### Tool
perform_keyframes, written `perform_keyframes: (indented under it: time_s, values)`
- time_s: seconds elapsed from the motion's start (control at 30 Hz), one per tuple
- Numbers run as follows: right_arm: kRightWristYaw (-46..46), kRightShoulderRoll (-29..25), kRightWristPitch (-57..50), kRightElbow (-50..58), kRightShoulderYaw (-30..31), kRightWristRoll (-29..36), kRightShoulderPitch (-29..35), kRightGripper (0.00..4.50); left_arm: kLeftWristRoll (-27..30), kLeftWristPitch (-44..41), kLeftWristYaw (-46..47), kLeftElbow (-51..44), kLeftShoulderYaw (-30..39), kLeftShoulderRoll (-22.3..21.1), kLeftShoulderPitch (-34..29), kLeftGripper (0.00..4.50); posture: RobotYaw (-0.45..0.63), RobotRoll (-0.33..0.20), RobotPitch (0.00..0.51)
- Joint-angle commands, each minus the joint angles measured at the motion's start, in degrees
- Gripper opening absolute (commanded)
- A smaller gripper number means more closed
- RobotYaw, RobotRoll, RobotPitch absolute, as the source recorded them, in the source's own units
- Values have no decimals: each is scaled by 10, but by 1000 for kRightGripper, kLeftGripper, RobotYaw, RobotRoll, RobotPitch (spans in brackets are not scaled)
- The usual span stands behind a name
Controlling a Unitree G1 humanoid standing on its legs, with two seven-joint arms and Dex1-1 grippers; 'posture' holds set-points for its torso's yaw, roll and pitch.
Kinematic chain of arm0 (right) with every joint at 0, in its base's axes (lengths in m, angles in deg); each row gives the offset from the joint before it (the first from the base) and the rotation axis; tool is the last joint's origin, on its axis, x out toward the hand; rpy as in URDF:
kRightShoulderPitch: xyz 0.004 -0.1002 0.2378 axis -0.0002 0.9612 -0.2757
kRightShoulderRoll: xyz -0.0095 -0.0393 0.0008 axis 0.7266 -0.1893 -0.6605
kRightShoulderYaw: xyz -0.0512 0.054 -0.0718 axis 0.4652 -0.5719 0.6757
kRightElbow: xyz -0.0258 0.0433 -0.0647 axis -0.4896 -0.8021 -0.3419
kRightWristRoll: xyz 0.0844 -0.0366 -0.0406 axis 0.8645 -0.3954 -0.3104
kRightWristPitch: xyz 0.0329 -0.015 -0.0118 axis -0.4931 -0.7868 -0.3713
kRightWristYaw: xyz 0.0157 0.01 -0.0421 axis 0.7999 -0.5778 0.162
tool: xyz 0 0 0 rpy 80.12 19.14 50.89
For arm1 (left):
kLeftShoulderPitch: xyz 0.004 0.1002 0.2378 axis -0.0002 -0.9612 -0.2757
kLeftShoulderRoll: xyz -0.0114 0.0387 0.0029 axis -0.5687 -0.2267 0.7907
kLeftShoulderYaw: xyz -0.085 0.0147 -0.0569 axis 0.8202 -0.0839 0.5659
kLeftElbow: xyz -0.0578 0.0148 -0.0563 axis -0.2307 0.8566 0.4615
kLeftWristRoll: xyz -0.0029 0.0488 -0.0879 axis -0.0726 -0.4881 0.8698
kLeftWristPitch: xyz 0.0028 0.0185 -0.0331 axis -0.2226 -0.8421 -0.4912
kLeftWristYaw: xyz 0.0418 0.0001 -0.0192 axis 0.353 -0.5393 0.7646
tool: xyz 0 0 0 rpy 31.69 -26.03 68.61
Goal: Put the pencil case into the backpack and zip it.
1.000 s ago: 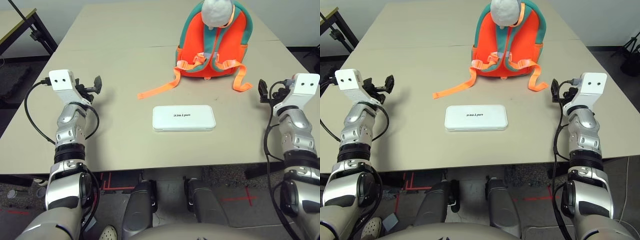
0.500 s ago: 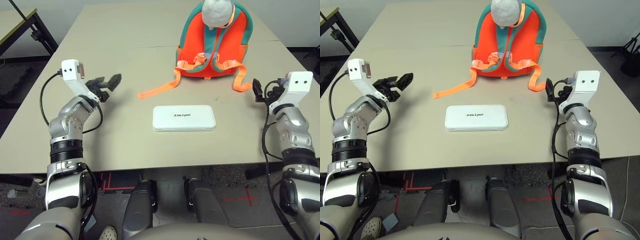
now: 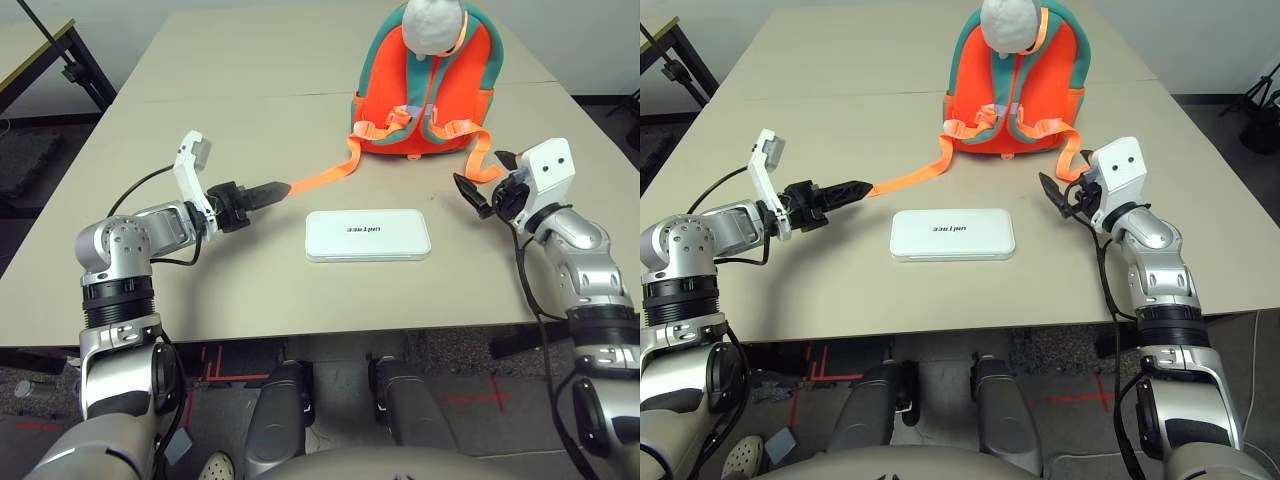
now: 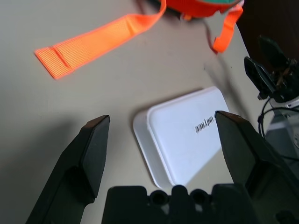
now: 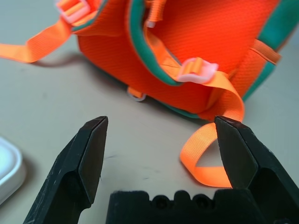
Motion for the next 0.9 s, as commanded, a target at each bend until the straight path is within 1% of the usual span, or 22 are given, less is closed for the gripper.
perform_keyframes:
  time_s: [0.03, 0.2, 0.23, 0.3, 0.43, 0.5, 0.6, 0.77, 0.9]
  values:
    - [20, -16, -4, 11, 18, -18, 14, 4481, 5, -30, 12, 16, 11, 9, 2, 4500, -47, 0, 131]
    - [47, -40, 6, 18, 40, -43, 22, 4481, 3, -55, 19, 27, 20, 23, 9, 4500, -53, 0, 131]
    - [52, -44, 6, 20, 42, -46, 24, 4113, 2, -60, 21, 31, 24, 26, 12, 4500, -58, 0, 131]
    - [63, -50, 6, 23, 46, -50, 26, 3545, 1, -68, 24, 38, 31, 30, 16, 4500, -59, 0, 131]
    - [84, -64, 11, 28, 52, -60, 30, 1988, -1, -81, 27, 50, 39, 34, 22, 4500, -65, 0, 131]
    - [94, -73, 13, 31, 55, -62, 30, 1103, -1, -88, 26, 55, 40, 36, 24, 4500, -68, 0, 130]
    - [104, -80, 14, 31, 57, -64, 29, 17, -2, -99, 23, 65, 42, 40, 27, 4500, -71, 0, 129]
    - [110, -81, 15, 31, 57, -66, 31, 17, -7, -104, 25, 90, 45, 47, 36, 4500, -76, 0, 126]
    - [116, -84, 13, 33, 59, -68, 35, 17, -12, -99, 19, 105, 34, 48, 35, 4500, -80, 0, 125]
